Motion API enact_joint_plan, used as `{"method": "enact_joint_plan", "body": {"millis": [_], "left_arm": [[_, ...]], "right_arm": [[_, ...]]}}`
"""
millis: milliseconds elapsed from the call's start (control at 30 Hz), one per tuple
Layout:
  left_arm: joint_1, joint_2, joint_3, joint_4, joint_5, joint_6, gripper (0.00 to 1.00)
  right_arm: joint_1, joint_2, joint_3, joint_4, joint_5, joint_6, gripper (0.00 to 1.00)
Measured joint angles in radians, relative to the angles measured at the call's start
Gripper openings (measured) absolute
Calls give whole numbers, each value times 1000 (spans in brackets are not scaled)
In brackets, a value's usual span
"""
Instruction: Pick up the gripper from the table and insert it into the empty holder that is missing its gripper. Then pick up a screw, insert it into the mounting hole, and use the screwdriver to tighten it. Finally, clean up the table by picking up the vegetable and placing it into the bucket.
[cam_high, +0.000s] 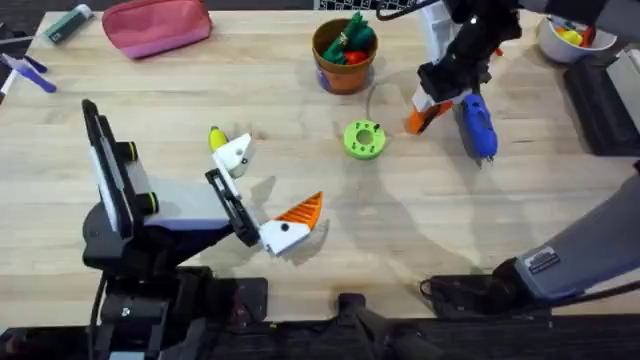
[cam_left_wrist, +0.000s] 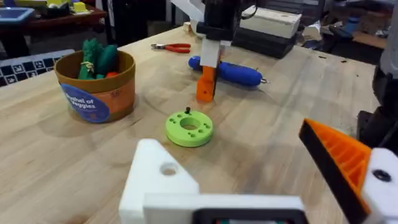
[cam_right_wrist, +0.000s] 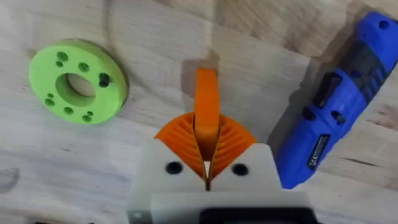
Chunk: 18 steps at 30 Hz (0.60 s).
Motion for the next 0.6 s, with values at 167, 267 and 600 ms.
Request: {"method": "enact_joint_plan", "body": {"millis": [167, 267, 600], "left_arm": [[0, 0, 0, 0, 0, 0, 985], [0, 0, 0, 0, 0, 0, 985], [0, 0, 0, 0, 0, 0, 986]], "right_arm": [[0, 0, 0, 3, 0, 0, 14], [1, -2, -1, 3, 0, 9, 14], [3, -234, -11, 18, -87, 118, 13]]}}
